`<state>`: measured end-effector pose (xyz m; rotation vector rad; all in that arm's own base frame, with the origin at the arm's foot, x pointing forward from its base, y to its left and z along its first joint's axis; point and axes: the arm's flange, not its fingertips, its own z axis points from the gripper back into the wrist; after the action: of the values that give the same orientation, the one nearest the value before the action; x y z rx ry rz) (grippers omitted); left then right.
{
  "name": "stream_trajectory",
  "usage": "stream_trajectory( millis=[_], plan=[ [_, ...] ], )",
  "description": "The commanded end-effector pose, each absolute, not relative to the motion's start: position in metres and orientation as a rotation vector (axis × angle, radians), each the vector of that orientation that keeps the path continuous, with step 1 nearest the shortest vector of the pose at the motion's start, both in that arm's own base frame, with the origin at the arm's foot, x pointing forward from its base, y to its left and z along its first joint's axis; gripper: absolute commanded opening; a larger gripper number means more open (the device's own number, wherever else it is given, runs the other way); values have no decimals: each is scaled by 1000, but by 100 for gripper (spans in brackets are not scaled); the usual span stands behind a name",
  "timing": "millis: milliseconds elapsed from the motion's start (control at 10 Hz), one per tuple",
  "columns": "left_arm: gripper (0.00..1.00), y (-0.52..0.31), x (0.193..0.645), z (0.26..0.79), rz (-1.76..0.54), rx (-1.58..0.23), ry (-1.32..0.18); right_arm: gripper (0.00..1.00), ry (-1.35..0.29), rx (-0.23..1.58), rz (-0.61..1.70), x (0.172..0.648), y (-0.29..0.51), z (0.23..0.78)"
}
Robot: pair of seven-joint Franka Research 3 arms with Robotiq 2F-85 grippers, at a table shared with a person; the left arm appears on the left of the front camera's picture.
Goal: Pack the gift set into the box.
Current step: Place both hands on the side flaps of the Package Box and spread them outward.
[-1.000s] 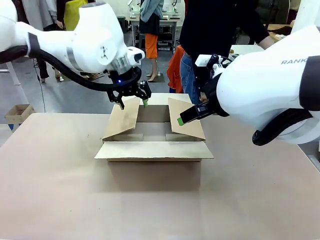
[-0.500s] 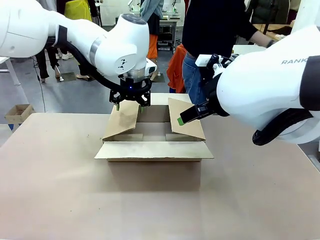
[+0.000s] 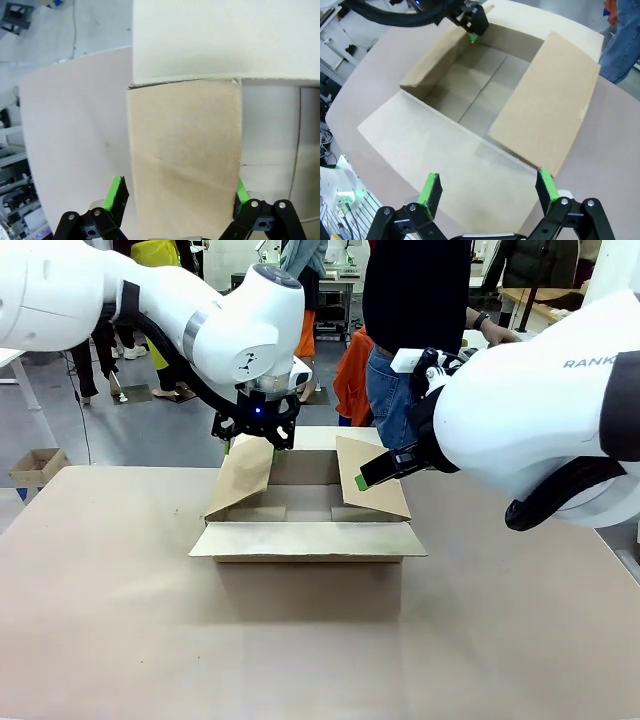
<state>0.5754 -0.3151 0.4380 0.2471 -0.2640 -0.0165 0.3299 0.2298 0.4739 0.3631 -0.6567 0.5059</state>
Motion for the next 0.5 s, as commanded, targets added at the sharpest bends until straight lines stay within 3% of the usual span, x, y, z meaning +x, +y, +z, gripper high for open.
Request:
stream_trajectory(
  millis=[0,400],
  plan=[
    [100,-293,558,449,17,306,-321,100,-643,366,487,329,229,478],
    [100,-239,548,476,116,200,-357,100,-643,366,487,329,229,478]
  ],
)
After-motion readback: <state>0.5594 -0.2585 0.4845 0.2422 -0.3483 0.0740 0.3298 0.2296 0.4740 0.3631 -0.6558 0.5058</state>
